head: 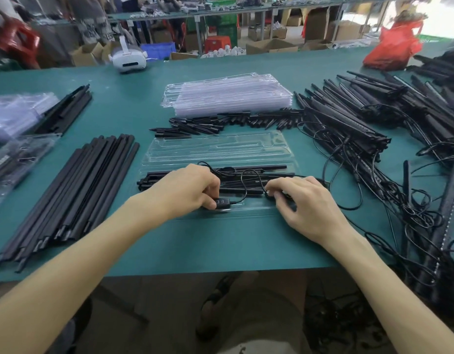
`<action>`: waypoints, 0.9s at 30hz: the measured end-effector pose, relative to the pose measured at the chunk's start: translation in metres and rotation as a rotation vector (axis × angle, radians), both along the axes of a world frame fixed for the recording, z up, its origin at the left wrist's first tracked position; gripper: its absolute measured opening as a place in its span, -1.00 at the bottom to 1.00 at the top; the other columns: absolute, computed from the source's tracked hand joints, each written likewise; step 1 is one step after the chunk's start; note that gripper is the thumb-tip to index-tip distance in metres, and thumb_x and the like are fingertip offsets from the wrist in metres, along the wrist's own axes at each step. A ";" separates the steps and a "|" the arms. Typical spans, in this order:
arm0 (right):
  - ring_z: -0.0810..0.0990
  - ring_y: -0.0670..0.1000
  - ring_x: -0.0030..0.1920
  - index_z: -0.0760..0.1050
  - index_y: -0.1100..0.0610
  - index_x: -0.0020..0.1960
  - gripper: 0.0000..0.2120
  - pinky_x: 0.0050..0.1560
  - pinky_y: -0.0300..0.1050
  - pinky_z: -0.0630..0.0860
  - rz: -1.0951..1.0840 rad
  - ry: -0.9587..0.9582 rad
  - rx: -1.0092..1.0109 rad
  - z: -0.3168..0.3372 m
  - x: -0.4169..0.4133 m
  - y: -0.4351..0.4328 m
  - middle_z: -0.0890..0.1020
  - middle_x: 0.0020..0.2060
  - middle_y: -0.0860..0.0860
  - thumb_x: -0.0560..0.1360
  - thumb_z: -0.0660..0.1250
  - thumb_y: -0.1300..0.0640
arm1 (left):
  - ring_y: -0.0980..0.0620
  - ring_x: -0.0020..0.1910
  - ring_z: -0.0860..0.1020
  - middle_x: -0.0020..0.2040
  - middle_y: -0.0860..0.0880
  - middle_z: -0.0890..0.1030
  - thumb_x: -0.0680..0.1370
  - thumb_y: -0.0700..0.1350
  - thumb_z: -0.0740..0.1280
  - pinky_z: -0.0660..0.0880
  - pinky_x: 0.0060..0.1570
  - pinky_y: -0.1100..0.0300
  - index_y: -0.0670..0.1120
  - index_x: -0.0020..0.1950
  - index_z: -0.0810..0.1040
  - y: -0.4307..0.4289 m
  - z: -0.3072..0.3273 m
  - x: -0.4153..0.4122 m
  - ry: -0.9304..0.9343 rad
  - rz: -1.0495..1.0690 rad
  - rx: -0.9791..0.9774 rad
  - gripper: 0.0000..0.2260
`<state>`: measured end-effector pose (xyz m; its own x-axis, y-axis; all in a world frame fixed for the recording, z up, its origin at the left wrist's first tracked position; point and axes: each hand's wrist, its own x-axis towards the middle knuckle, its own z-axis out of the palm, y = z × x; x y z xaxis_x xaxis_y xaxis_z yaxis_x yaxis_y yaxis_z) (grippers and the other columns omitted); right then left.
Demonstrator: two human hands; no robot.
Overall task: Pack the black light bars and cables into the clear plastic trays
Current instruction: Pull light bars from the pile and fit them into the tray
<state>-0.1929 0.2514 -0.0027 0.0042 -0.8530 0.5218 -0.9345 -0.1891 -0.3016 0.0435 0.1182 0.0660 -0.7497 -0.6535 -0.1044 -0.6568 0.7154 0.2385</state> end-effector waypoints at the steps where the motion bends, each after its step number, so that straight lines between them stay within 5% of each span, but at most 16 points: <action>1: 0.64 -0.06 -0.01 0.57 0.01 0.12 -0.83 0.06 -0.05 0.45 0.000 0.000 0.000 0.000 0.000 0.000 0.68 -0.05 -0.15 0.57 0.34 0.20 | 0.00 -0.06 0.56 -0.14 0.13 0.52 0.51 -0.07 0.49 0.44 -0.13 0.11 0.03 -0.08 0.60 0.003 -0.001 -0.002 -0.032 -0.023 -0.058 -0.92; 7: 0.63 -0.06 -0.02 0.57 0.00 0.12 -0.83 0.06 -0.03 0.46 -0.006 -0.003 -0.007 -0.001 0.000 0.000 0.68 -0.06 -0.15 0.56 0.34 0.20 | -0.11 0.02 0.54 -0.05 0.01 0.48 0.59 0.01 0.39 0.39 -0.11 0.09 0.01 0.01 0.57 0.011 0.002 -0.004 -0.159 -0.116 -0.224 -0.91; 13: 0.64 -0.06 -0.01 0.57 0.01 0.13 -0.82 0.06 -0.01 0.47 -0.006 0.000 -0.004 -0.002 0.000 0.000 0.68 -0.05 -0.15 0.57 0.33 0.19 | -0.03 0.08 0.50 -0.01 0.07 0.48 0.62 0.08 0.33 0.46 0.02 0.07 0.03 0.11 0.64 0.009 0.004 0.003 -0.153 -0.178 -0.217 -0.82; 27: 0.64 -0.04 -0.01 0.57 0.02 0.12 -0.82 0.06 0.02 0.49 -0.006 0.011 -0.027 -0.002 0.001 0.000 0.69 -0.05 -0.14 0.55 0.36 0.22 | -0.02 0.04 0.53 -0.07 0.12 0.40 0.61 0.05 0.36 0.36 -0.12 0.13 0.03 0.06 0.61 0.007 -0.003 0.000 -0.141 -0.186 -0.258 -0.87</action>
